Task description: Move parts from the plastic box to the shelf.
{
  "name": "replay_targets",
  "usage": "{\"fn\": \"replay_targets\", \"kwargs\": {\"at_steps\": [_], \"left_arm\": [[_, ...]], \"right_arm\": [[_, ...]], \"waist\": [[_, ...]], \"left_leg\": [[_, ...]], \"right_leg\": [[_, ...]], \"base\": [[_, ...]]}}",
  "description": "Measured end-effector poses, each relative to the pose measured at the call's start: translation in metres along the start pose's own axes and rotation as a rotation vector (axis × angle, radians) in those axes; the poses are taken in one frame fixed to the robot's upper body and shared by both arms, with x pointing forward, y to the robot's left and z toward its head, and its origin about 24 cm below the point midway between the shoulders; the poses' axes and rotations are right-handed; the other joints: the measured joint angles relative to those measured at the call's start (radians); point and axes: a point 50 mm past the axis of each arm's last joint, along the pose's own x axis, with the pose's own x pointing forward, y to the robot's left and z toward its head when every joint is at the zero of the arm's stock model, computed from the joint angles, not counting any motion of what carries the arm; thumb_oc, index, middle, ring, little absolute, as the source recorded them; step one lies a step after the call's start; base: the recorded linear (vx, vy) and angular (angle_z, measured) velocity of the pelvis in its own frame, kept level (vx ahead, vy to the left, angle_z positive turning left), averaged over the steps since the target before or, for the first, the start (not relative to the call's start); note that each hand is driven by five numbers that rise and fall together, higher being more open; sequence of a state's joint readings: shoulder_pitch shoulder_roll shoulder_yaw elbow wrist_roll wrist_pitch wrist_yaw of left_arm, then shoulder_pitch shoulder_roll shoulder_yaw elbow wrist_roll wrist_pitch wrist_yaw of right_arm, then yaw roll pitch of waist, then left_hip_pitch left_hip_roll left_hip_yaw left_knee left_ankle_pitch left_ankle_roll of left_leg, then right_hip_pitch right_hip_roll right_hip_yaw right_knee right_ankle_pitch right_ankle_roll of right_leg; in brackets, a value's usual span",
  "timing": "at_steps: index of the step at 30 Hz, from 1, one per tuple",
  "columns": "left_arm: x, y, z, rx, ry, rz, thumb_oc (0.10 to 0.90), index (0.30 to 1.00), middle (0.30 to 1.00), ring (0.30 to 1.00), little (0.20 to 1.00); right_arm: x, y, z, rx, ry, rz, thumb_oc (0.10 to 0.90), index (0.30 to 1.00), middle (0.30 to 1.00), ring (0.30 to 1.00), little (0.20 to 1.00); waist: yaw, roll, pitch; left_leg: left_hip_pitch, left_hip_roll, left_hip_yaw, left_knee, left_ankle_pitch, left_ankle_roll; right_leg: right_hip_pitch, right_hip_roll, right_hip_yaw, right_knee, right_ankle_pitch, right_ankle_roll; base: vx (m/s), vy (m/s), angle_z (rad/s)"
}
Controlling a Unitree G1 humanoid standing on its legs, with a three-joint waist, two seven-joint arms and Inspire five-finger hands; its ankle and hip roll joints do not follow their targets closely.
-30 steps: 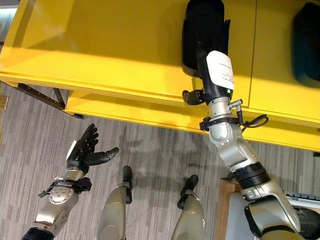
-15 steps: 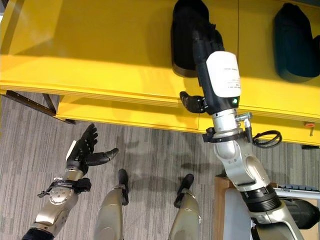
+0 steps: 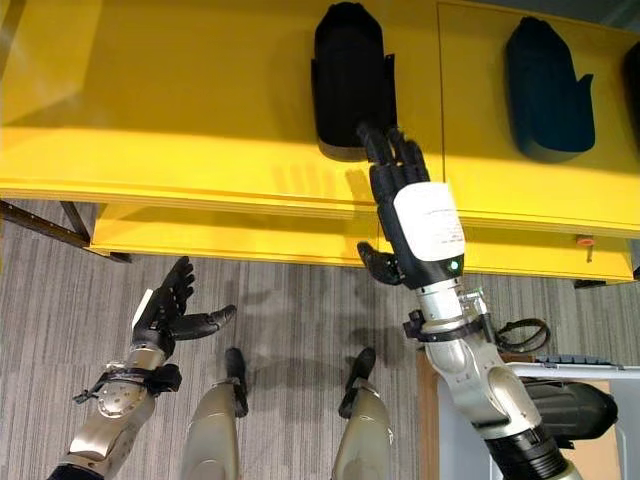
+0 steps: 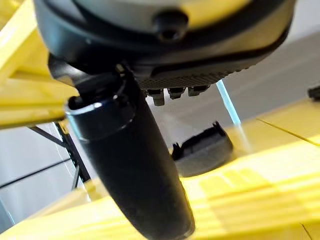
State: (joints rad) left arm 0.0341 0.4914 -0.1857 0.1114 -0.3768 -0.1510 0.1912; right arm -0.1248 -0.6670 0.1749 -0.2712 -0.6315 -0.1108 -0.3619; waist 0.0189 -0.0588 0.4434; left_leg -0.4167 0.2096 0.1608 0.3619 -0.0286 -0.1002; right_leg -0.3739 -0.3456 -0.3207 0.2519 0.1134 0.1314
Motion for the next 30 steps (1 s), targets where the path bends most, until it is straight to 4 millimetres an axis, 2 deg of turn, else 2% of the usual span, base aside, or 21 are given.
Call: {"fn": "replay_targets", "kwargs": {"at_steps": [6,9,20,26,30], "left_arm": [[-0.002,0.001,-0.002,0.002,0.008,0.009,0.9,1.0,1.0,1.0,1.0],[-0.004,0.002,-0.005,0.01,0.018,0.025,0.9,1.0,1.0,1.0,1.0],[-0.005,0.003,-0.006,0.012,0.021,0.041,0.9,1.0,1.0,1.0,1.0],[-0.005,0.003,-0.007,0.012,0.025,0.039,0.9,1.0,1.0,1.0,1.0],[-0.006,0.003,-0.007,0.012,0.027,0.038,0.9,1.0,1.0,1.0,1.0]], "right_arm": [[-0.004,0.005,0.001,-0.089,-0.032,0.046,0.9,1.0,1.0,1.0,1.0],[-0.007,0.015,-0.001,-0.117,-0.032,0.087,0.9,1.0,1.0,1.0,1.0],[-0.009,0.03,-0.018,-0.204,0.025,0.157,0.9,1.0,1.0,1.0,1.0],[-0.006,0.037,-0.031,-0.236,0.066,0.181,0.9,1.0,1.0,1.0,1.0],[-0.002,0.042,-0.042,-0.269,0.11,0.205,0.9,1.0,1.0,1.0,1.0]], "waist": [[-0.006,-0.007,-0.005],[-0.011,-0.02,-0.013],[-0.007,-0.016,-0.015],[0.013,0.005,-0.014],[0.02,0.03,-0.013]], "left_leg": [[-0.001,0.001,0.002,0.002,0.0,0.0],[-0.002,0.001,0.002,0.001,0.0,0.0],[-0.002,0.001,0.003,-0.001,0.0,-0.001],[-0.003,0.001,0.003,-0.003,0.0,-0.001],[-0.005,0.001,0.001,-0.005,0.0,-0.001]], "right_leg": [[0.0,0.001,0.002,-0.005,0.003,0.001],[0.0,0.001,0.001,-0.007,0.004,0.002],[-0.001,0.001,0.001,-0.009,0.004,0.001],[-0.002,0.001,0.001,-0.01,0.001,-0.002],[-0.004,0.0,-0.002,-0.01,0.0,-0.002]], "base": [[0.0,0.0,0.0],[0.0,0.0,0.0],[0.0,0.0,0.0],[0.0,0.0,0.0],[0.0,0.0,0.0]]}}
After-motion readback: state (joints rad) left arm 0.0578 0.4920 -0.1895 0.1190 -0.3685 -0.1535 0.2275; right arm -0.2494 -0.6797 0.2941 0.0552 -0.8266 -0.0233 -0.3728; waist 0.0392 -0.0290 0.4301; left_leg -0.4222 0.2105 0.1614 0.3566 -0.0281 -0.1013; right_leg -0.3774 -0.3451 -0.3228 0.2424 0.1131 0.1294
